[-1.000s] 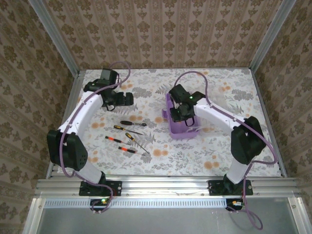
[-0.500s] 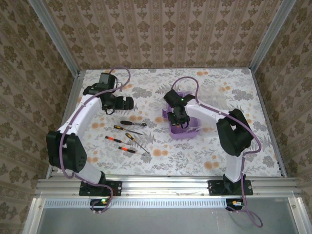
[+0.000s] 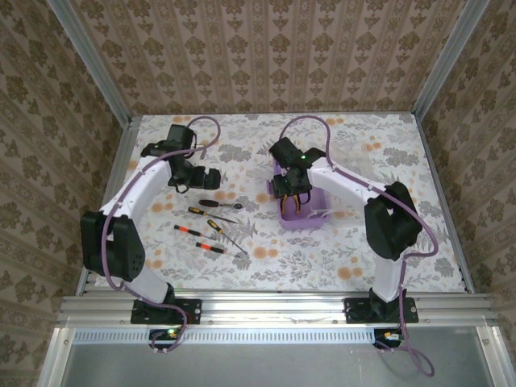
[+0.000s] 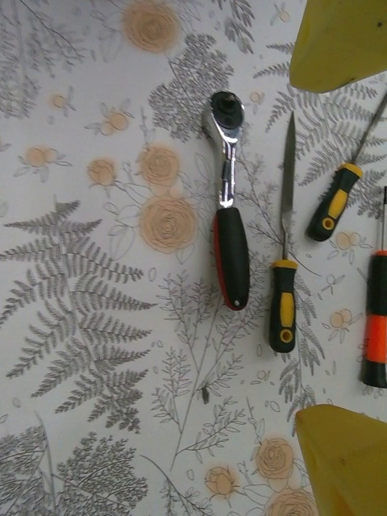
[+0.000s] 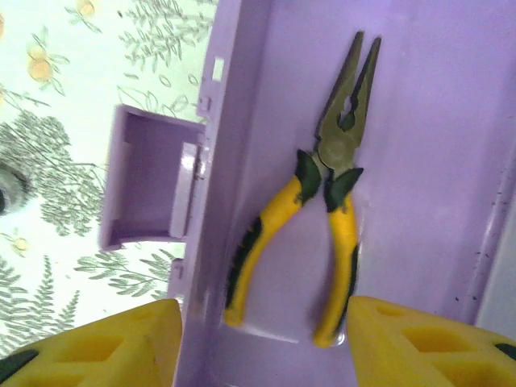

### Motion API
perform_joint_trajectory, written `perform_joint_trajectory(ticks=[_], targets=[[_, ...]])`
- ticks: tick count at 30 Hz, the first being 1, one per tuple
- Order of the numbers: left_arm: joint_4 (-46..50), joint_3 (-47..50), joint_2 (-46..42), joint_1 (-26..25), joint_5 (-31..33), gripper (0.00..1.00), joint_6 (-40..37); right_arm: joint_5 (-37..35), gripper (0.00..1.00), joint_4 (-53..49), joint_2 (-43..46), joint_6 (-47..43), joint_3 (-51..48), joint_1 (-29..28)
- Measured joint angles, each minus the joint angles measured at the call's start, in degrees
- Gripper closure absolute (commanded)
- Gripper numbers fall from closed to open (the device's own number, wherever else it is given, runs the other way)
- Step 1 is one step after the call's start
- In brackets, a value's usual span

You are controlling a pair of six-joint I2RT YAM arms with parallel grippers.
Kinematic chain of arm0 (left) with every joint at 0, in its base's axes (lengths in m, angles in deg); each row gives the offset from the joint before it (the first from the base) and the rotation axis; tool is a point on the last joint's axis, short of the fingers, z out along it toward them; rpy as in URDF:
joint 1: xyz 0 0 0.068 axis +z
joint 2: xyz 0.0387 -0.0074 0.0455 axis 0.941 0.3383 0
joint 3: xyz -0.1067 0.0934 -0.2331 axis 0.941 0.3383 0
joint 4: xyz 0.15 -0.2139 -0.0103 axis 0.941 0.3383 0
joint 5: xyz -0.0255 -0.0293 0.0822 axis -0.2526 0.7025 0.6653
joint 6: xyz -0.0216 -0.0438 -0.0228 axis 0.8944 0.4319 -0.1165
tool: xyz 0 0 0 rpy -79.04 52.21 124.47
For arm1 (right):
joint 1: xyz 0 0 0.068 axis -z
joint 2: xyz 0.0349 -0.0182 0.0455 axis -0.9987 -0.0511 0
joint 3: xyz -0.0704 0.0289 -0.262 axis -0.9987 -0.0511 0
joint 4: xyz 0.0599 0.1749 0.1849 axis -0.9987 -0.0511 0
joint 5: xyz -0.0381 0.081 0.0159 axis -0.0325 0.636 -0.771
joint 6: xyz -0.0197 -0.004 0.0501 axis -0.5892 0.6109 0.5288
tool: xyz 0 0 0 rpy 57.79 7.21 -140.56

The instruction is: Pack the tool kit

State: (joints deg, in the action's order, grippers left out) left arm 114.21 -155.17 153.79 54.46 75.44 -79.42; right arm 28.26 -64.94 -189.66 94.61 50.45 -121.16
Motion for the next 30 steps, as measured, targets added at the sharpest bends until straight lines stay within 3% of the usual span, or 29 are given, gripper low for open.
perform_joint_trajectory(ticks=[4, 8, 9, 12, 15, 21, 30], targets=[[2.08, -3.04, 3.1, -1.42, 1.75, 0.01, -3.85, -0.46, 0.3, -1.57, 4.59, -0.96, 0.48, 0.0], [1.95, -3.82, 4.9, -6.23, 5.27, 0.03, -11.43, -1.42, 0.16, -2.97, 11.41, -2.1, 0.46, 0.0], [1.36, -3.61, 5.16, -8.33, 6.71, 0.02, -14.21, -1.53, 0.01, -3.32, 13.27, -2.51, 0.44, 0.04], [-1.03, -2.19, 5.73, -14.8, 9.09, 0.02, -22.75, -1.49, 0.0, -3.54, 18.45, -3.1, 0.26, 0.61], [-1.86, -2.12, 7.74, -17.99, 8.66, 0.05, -29.38, -1.16, 0.0, -3.63, 22.45, -3.15, -0.74, 2.01], [-0.81, -3.98, 15.85, -17.42, 9.94, 0.11, -38.21, -0.26, 0.0, -4.83, 26.1, -3.76, -3.41, 6.08], [-0.39, -4.87, 21.2, -17.35, 11.47, 0.21, -43.67, 1.22, 0.0, -5.55, 29.09, -4.22, -6.08, 9.55]])
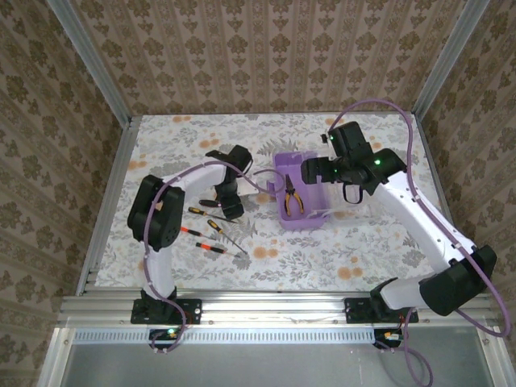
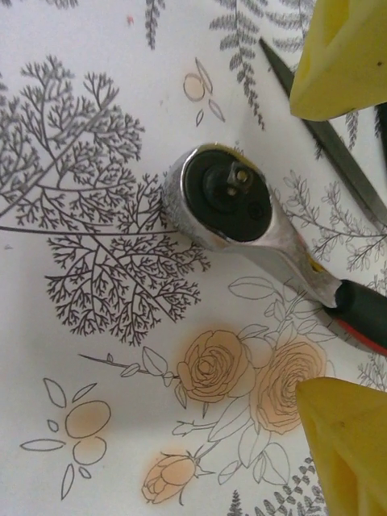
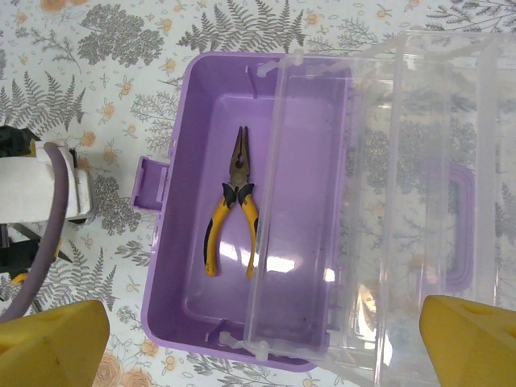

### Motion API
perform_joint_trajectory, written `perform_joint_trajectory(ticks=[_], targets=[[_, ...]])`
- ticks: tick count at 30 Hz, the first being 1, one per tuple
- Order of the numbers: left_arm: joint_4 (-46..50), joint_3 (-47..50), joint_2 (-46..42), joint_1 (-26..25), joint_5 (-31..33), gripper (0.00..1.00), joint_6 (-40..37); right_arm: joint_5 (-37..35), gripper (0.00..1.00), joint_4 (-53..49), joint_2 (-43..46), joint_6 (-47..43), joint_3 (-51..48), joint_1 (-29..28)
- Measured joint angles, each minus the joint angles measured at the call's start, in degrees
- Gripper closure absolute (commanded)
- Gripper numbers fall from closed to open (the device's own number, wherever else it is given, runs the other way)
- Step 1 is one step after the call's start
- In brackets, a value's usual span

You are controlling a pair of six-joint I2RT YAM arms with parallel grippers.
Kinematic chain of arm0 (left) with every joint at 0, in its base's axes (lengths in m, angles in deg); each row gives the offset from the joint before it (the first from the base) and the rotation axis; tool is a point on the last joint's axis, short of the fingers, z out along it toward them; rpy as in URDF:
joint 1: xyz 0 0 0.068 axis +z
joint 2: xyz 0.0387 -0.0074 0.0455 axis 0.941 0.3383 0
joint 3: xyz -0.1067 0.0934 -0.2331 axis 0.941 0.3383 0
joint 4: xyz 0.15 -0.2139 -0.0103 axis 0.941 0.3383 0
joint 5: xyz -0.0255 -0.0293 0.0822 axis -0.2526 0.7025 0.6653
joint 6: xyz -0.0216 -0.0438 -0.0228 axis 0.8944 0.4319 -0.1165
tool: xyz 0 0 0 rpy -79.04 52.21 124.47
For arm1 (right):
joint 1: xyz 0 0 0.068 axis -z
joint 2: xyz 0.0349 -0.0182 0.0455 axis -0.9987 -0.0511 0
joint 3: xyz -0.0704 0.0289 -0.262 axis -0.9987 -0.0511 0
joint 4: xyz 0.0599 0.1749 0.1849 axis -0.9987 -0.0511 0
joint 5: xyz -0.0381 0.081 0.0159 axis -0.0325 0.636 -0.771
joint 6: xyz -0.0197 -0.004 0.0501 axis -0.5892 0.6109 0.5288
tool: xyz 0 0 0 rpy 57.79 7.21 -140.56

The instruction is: Pack the tool kit

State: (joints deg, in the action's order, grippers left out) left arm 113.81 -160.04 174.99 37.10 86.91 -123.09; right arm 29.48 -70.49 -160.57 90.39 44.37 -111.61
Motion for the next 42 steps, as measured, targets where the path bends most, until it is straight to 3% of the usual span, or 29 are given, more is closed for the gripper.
perform_joint_trajectory(ticks=[7, 12, 16, 20, 28, 33, 42], targets=[[-0.26, -2.38, 4.11, 1.42, 0.15, 0.34, -0.31, 0.17, 0.0, 0.0, 0.44, 0.02, -0.52, 0.39], [0.81, -4.0, 5.38, 2.47, -0.9, 0.55, -0.04, 0.26, 0.0, 0.0, 0.44, 0.02, -0.98, 0.72], [3.69, -7.04, 7.54, 2.93, -2.12, 0.56, 0.42, 0.26, 0.0, 0.0, 0.44, 0.02, -1.01, 1.07], [5.11, -8.09, 8.33, 2.97, -2.95, 0.65, 0.79, 0.26, 0.0, 0.0, 0.44, 0.02, -1.01, 1.42], [7.3, -11.56, 10.21, 3.52, -3.76, 1.0, 3.69, 0.26, 0.0, 0.0, 0.44, 0.02, -1.14, 1.66], [6.29, -15.02, 11.85, 5.2, -5.27, 1.0, 7.26, 0.28, 0.0, 0.04, 0.55, 0.02, -1.44, 1.66], [3.43, -15.23, 8.72, 9.68, -16.13, 1.0, 16.31, 3.61, 0.0, 0.52, 3.82, -0.74, -4.39, 1.66]])
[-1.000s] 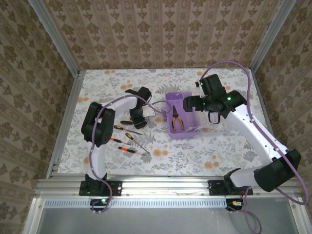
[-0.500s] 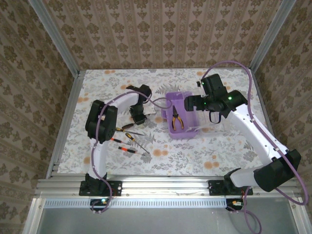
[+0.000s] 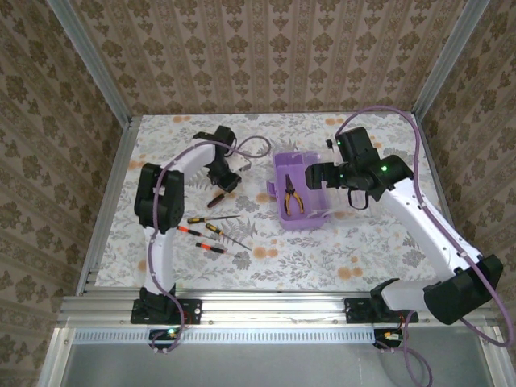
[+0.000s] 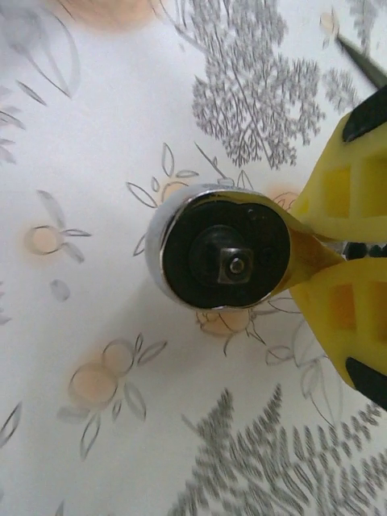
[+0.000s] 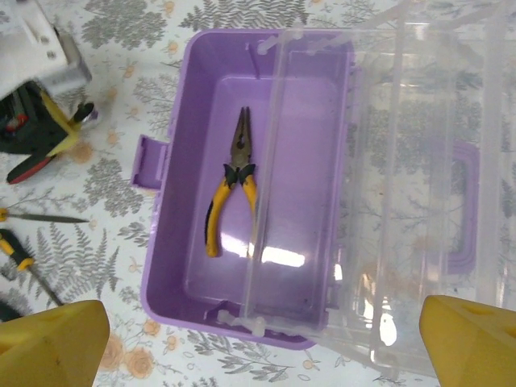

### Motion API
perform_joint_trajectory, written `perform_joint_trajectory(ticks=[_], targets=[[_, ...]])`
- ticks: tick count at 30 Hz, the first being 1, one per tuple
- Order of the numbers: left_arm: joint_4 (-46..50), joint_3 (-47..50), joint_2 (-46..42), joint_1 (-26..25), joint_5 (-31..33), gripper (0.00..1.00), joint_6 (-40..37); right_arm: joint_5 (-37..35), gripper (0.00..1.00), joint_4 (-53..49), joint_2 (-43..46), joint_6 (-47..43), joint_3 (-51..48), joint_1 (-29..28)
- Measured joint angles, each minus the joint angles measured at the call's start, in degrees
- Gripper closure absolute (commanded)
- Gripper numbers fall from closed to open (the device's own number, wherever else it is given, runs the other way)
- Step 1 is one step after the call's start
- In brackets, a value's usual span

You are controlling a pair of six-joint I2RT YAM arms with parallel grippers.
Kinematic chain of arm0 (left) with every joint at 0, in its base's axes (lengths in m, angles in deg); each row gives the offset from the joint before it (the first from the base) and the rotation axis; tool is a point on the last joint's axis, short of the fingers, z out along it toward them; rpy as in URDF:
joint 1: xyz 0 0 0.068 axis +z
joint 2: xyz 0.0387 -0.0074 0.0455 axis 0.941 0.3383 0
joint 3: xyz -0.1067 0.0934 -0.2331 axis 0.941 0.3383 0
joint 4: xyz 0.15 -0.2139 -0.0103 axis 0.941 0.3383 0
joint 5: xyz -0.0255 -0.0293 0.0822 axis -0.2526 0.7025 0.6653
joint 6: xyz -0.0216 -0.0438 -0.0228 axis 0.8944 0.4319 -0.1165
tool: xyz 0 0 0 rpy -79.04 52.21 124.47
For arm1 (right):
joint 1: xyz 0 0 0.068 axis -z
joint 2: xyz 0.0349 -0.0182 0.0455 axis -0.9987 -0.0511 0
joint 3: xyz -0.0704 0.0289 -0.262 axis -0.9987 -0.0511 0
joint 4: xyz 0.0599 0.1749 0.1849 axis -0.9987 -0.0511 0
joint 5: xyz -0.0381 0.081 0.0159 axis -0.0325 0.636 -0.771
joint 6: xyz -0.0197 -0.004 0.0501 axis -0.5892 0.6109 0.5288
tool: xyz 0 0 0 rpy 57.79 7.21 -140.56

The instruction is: Pack the tool kit

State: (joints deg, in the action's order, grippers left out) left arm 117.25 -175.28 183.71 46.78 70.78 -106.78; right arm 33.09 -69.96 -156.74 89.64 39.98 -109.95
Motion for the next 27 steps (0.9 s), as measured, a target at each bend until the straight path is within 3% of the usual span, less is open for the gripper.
perform_joint_trajectory(ticks=[4, 7, 12, 18, 22, 27], targets=[[-2.84, 0.04, -7.58, 0.28, -3.8, 1.0, 6.32, 4.02, 0.0, 2.25, 2.64, -1.25, -2.1, 0.0], [-8.5, 1.31, -16.09, 0.31, -10.08, 1.0, 13.68, 9.25, 0.0, 4.66, 4.15, -2.56, -3.76, 0.11], [-31.5, 10.12, -28.15, 0.55, -27.47, 1.0, 36.09, 18.73, 0.02, 9.6, 3.78, -4.04, -5.95, -0.07], [-51.3, 16.92, -29.09, -2.29, -36.37, 1.0, 56.17, 23.96, 0.11, 15.34, 0.31, -4.44, -4.87, -1.55], [-61.42, 19.58, -29.09, -5.29, -38.99, 1.0, 65.55, 25.7, 0.16, 18.43, -2.56, -4.37, -2.21, -2.25], [-71.47, 20.81, -29.09, -7.17, -40.76, 1.0, 73.37, 26.21, 0.31, 22.1, -5.11, -3.56, -0.59, -3.3]])
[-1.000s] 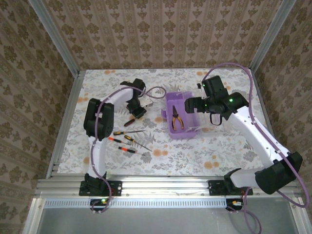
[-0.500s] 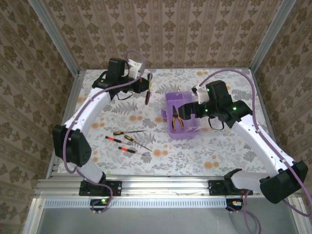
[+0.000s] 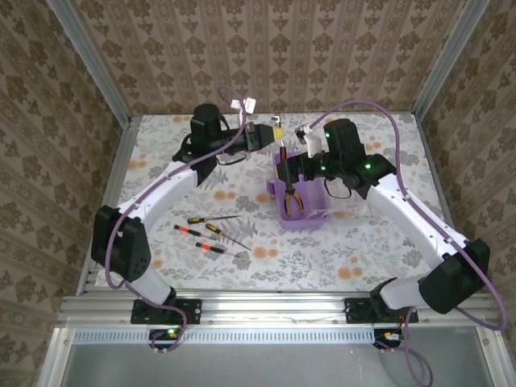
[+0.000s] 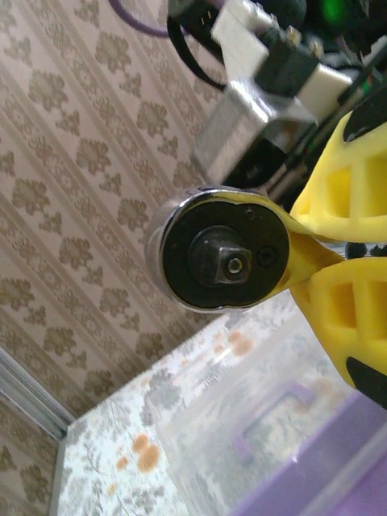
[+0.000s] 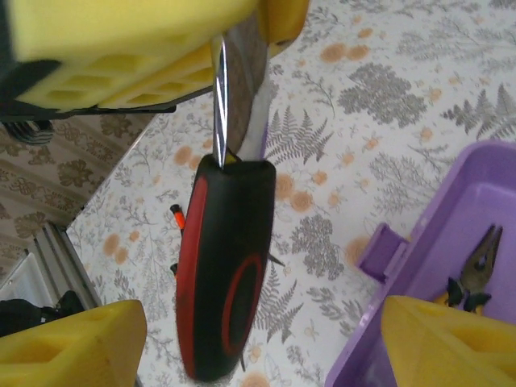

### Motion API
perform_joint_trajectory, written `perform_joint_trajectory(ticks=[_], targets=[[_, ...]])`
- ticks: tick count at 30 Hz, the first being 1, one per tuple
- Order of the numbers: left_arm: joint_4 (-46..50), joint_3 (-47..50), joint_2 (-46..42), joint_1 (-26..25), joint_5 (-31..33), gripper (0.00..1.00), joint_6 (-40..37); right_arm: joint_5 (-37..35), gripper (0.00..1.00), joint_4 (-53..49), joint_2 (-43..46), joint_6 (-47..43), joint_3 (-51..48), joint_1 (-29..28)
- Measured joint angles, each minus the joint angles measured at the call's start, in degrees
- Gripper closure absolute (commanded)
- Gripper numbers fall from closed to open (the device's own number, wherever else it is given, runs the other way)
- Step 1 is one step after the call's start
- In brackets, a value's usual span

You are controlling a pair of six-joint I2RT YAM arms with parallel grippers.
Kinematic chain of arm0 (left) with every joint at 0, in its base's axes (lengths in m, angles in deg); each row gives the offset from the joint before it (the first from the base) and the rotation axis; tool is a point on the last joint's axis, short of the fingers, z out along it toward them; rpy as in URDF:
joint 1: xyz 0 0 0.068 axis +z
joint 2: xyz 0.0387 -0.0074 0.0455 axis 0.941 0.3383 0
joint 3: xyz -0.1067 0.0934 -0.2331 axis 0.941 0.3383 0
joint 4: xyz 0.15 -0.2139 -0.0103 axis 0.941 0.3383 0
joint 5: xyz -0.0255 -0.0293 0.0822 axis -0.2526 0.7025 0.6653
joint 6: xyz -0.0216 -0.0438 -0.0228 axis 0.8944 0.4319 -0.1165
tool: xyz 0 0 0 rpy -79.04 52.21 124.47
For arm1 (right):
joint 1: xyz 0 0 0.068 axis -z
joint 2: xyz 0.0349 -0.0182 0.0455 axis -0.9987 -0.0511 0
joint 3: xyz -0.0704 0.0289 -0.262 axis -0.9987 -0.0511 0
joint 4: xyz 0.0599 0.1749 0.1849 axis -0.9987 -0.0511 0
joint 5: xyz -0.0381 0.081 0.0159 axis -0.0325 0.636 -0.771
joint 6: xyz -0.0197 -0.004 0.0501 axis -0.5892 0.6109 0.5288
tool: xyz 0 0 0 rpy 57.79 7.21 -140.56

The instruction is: Pack the tool kit

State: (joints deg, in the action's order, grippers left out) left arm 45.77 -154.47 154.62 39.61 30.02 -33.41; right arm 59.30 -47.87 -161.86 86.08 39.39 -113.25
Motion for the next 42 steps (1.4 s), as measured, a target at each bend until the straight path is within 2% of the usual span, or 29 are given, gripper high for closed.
perform_joint_trajectory(ticks=[5, 7, 11, 13, 14, 21, 22, 24, 25, 26, 27, 32, 37, 42], targets=[[-5.16, 0.48, 0.0, -0.13, -0.87, 1.0, 3.23, -1.03, 0.49, 2.58, -0.22, 1.46, 0.0, -0.04], [-6.16, 0.94, 0.0, -0.11, -0.81, 1.0, 3.8, -1.18, 0.62, 3.45, -0.22, 1.66, 0.0, -0.2], [-8.07, 1.4, 0.74, -0.11, -1.01, 1.0, 4.59, -1.22, 0.81, 3.91, -0.22, 1.68, 0.09, -0.92], [-9.05, 1.4, 1.42, -0.09, -1.25, 1.0, 4.87, -1.79, 0.97, 3.54, -0.22, 2.1, 0.11, -0.87], [-9.44, 1.38, 1.84, -0.09, -1.33, 1.0, 5.11, -2.16, 1.0, 3.19, -0.22, 2.01, 0.13, -0.87], [-9.57, 1.18, 3.69, -0.13, -3.08, 1.0, 4.44, -4.57, 1.0, -0.28, 0.11, 2.16, 0.28, -0.76], [-7.93, 0.76, 3.78, -0.15, -3.32, 0.98, 3.45, -4.92, 1.0, -0.96, 0.17, 1.99, 0.31, -0.76], [-0.37, -1.64, 3.78, -0.2, -3.23, 0.73, -1.07, -5.99, 1.0, -2.91, 0.33, 1.38, 0.42, -0.76], [4.57, -3.45, 3.82, -0.33, -2.89, 0.54, -3.78, -6.38, 1.0, -3.56, 0.39, 1.01, 0.52, -0.74], [10.51, -5.77, 3.89, -0.37, -1.77, 0.19, -7.23, -7.15, 1.0, -4.7, 0.61, 0.68, 0.68, -0.72], [17.11, -8.48, 4.02, -0.2, 0.0, 0.0, -11.17, -8.07, 1.0, -6.12, 0.98, 0.37, 0.87, -0.57], [38.73, -15.91, 4.0, 3.37, 8.83, 0.0, -23.74, -13.18, 1.0, -12.98, 2.29, -0.55, 3.15, 1.14], [53.81, -15.74, 3.69, 9.22, 19.67, 0.0, -31.58, -21.57, 1.0, -21.46, 1.16, -1.16, 6.6, 1.66], [66.58, -14.84, 2.19, 10.12, 31.93, 0.0, -38.66, -30.18, 1.0, -26.93, -3.98, -2.29, 7.93, 1.66]])
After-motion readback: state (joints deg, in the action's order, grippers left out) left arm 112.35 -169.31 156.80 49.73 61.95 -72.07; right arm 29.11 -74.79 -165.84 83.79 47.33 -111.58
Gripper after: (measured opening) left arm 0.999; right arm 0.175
